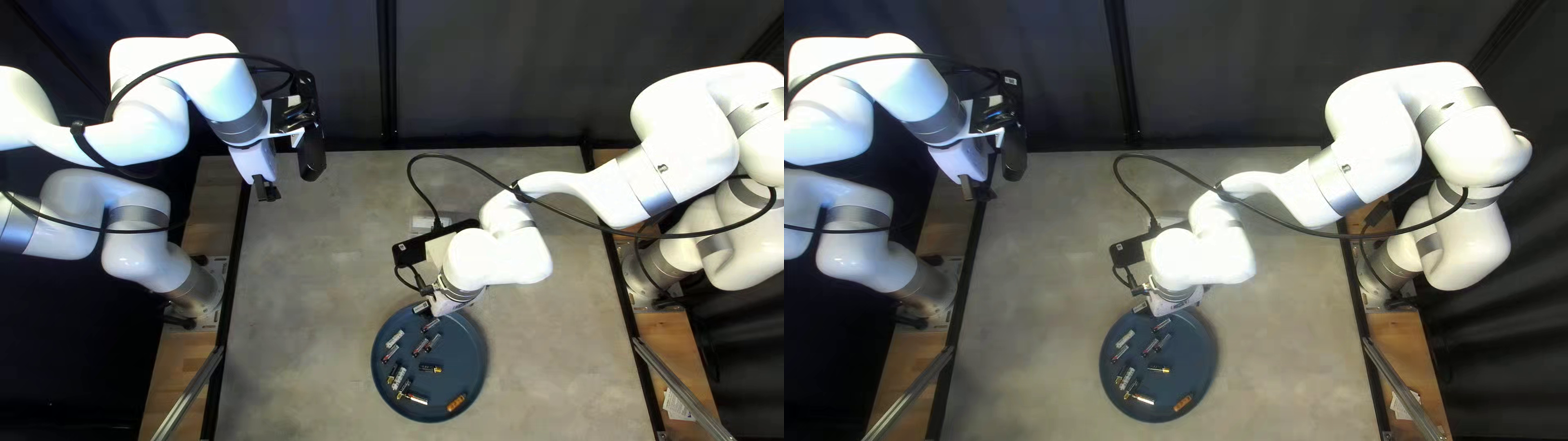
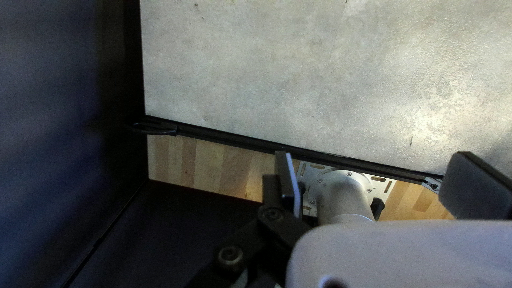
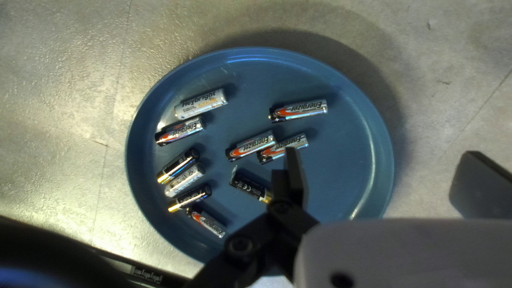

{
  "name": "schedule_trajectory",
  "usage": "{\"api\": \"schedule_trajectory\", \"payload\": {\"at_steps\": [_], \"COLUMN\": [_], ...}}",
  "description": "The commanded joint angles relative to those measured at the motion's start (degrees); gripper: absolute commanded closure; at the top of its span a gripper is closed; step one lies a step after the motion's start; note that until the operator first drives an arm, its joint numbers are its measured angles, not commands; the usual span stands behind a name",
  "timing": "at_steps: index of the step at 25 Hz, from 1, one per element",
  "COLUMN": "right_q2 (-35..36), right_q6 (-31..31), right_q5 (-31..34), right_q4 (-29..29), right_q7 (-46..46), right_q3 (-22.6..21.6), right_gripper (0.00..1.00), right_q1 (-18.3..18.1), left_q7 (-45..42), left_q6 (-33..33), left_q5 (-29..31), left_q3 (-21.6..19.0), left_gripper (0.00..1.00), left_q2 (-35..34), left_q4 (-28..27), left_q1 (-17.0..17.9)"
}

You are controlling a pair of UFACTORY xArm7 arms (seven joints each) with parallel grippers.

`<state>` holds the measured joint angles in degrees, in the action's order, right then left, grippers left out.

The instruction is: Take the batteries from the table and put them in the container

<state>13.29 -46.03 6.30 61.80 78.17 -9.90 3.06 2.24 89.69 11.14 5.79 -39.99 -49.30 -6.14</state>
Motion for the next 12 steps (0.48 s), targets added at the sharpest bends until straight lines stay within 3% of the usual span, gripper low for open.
{"api": "schedule_trajectory", "payload": {"at_steps": [1,6,12], "right_q2": [4.3,5.1,5.3], "right_q6": [2.4,4.6,5.1], "right_q5": [4.9,7.3,7.7], "right_q4": [2.4,2.4,2.1], "right_q7": [-4.4,-9.8,-11.3], "right_q3": [-2.6,-5.4,-5.8], "right_gripper": [0.0,0.0,0.0], "right_q1": [3.9,6.2,6.3], "left_q7": [0.0,0.0,0.0], "left_q6": [0.0,0.0,0.0], "left_q5": [0.0,0.0,0.0], "left_q3": [0.0,0.0,0.0], "left_gripper": [0.0,0.0,0.0], "left_q2": [0.0,0.0,0.0], "left_q4": [0.0,0.0,0.0], "left_q1": [0.0,0.0,0.0]}}
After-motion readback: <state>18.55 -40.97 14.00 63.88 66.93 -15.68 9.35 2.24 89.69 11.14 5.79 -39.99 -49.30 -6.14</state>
